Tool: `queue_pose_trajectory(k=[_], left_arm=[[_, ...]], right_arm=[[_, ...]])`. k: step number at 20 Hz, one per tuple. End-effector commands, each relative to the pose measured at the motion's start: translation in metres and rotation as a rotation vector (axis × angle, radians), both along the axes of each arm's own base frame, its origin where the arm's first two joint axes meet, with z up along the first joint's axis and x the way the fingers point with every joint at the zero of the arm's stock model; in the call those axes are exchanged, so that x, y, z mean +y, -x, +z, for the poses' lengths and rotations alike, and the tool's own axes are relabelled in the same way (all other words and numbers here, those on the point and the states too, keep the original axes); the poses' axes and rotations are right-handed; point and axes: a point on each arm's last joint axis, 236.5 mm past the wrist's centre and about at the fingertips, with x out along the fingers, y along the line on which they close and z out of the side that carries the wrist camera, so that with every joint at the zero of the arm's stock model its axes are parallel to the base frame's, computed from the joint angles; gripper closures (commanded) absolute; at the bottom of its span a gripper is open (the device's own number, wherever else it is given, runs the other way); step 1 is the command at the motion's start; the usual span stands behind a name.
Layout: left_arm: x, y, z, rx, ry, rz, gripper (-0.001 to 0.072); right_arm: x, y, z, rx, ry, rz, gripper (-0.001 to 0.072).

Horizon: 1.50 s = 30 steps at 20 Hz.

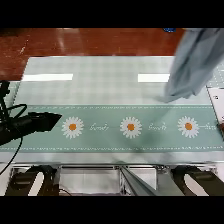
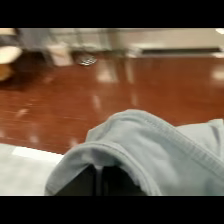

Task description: Fold the shirts.

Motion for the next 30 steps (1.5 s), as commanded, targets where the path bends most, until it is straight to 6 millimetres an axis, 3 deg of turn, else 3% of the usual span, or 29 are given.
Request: queue_pose_trajectory(k=[1, 4, 6, 9, 11, 13, 15, 16, 17, 18, 20, 21, 23, 25, 27, 28, 30], left_arm=[[-0.001, 0.003, -0.002, 0.021, 0.027, 0.027, 0.02], [0.007, -0.001, -0.005, 0.02, 0.003, 0.053, 0.02], [0.021, -0.005, -0.015, 0.072, -0.006, 0.124, 0.02], [0.025, -0.009, -0.023, 0.104, -0.004, 0.14, 0.02], [0.025, -0.011, -0.026, 0.114, -0.002, 0.144, 0.02], [0.027, -0.016, -0.027, 0.112, -0.001, 0.154, 0.02], [0.029, -0.022, -0.027, 0.104, 0.001, 0.166, 0.02], [0.03, -0.023, -0.028, 0.104, 0.001, 0.169, 0.0199], [0.03, -0.024, -0.029, 0.108, 0.001, 0.17, 0.0199], [0.03, -0.024, -0.03, 0.113, 0.002, 0.17, 0.02], [0.029, -0.024, -0.035, 0.133, 0.007, 0.167, 0.02], [0.026, -0.022, -0.039, 0.154, 0.015, 0.161, 0.02], [0.017, -0.022, -0.045, 0.207, 0.062, 0.146, 0.0199], [-0.004, -0.032, -0.042, 0.221, 0.17, 0.104, 0.0199], [-0.041, -0.034, -0.035, 0.252, 0.328, -0.034, 0.0199], [-0.052, -0.035, -0.041, 0.269, 0.351, -0.095, 0.02], [-0.057, -0.041, -0.072, 0.356, 0.343, -0.108, 0.0199]], right_arm=[[0.066, 0.041, 0.013, -0.002, 0.001, 0.222, 0.0694], [0.107, 0.038, -0.054, 0.191, 0.101, 0.327, 0.0694], [0.14, 0.03, -0.131, 0.376, 0.166, 0.384, 0.0693], [0.199, 0.036, -0.256, 0.622, 0.201, 0.468, 0.0693], [0.238, 0.042, -0.327, 0.739, 0.203, 0.502, 0.0693], [0.262, 0.047, -0.387, 0.855, 0.233, 0.501, 0.0693], [0.284, 0.05, -0.423, 0.942, 0.179, 0.498, 0.0672], [0.295, 0.054, -0.431, 0.996, 0.114, 0.503, 0.0458], [0.3, 0.054, -0.431, 1.005, 0.086, 0.534, 0.0304], [0.299, 0.05, -0.425, 0.998, 0.07, 0.552, 0.0305], [0.274, 0.027, -0.395, 0.971, 0.049, 0.529, 0.0305], [0.25, 0.01, -0.375, 0.935, 0.036, 0.495, 0.0305], [0.173, -0.027, -0.342, 0.859, 0.058, 0.34, 0.0306], [0.084, -0.045, -0.33, 0.855, 0.071, 0.114, 0.0306], [0.016, -0.034, -0.341, 0.897, 0.055, -0.05, 0.0306], [-0.003, -0.021, -0.352, 0.928, 0.037, -0.093, 0.0306], [-0.026, 0.011, -0.382, 0.997, 0.017, -0.148, 0.0307]])
